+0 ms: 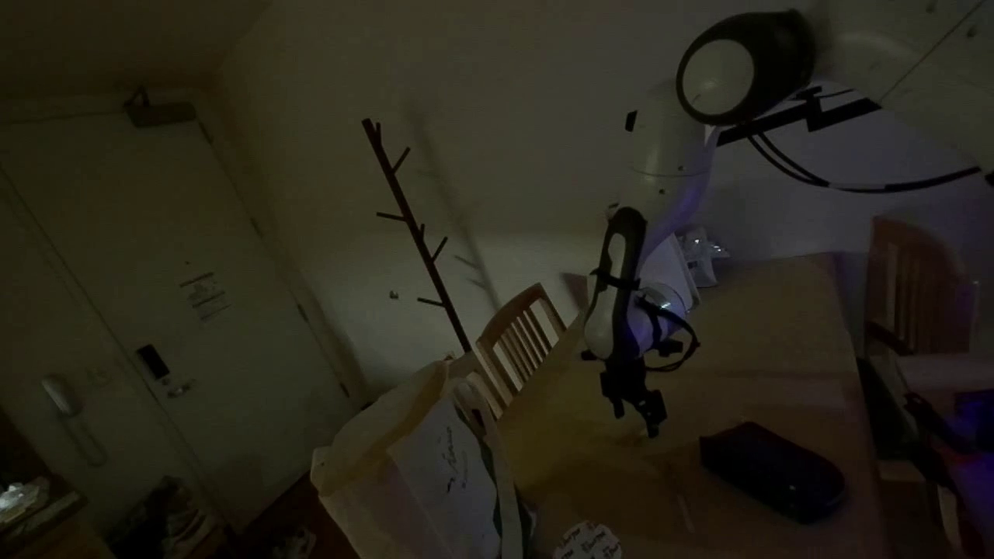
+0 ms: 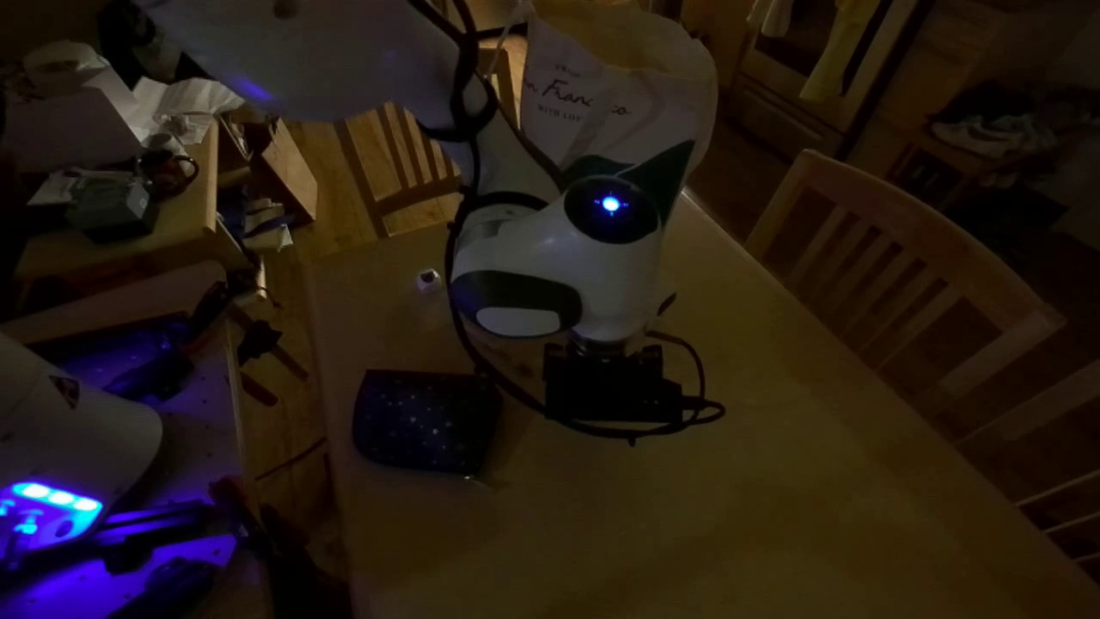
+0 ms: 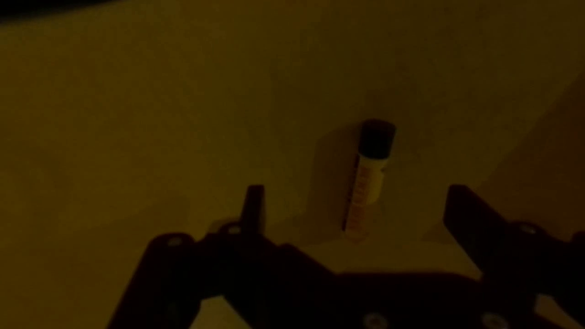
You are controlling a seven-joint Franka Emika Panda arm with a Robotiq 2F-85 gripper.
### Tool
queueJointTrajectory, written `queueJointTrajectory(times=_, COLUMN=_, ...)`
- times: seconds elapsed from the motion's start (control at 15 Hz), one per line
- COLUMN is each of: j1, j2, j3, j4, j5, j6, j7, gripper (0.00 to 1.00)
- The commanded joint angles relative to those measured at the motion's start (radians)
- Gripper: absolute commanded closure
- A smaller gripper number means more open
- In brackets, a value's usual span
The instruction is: Put the marker into the bag.
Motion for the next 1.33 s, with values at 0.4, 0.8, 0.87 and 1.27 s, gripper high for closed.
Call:
queueJointTrajectory(times=0.4, j1=-0.07, j2=0.072, j3=0.072, j4=0.063, j5=-0.02, j6=-0.011, j7=0.047, gripper=0.4)
queueJointTrajectory(times=0.8, j1=-0.082, j2=0.067, j3=0.081, j4=0.072, j5=-0.022, j6=-0.012, j7=0.044, gripper=0.79)
queueJointTrajectory(times=0.87, j1=-0.083, j2=0.064, j3=0.082, j4=0.071, j5=-0.023, j6=-0.013, j7=0.042, gripper=0.85)
queueJointTrajectory(times=1.27, j1=-0.058, j2=0.02, j3=0.055, j4=0.056, j5=-0.066, j6=-0.024, j7=0.044, gripper=0.92)
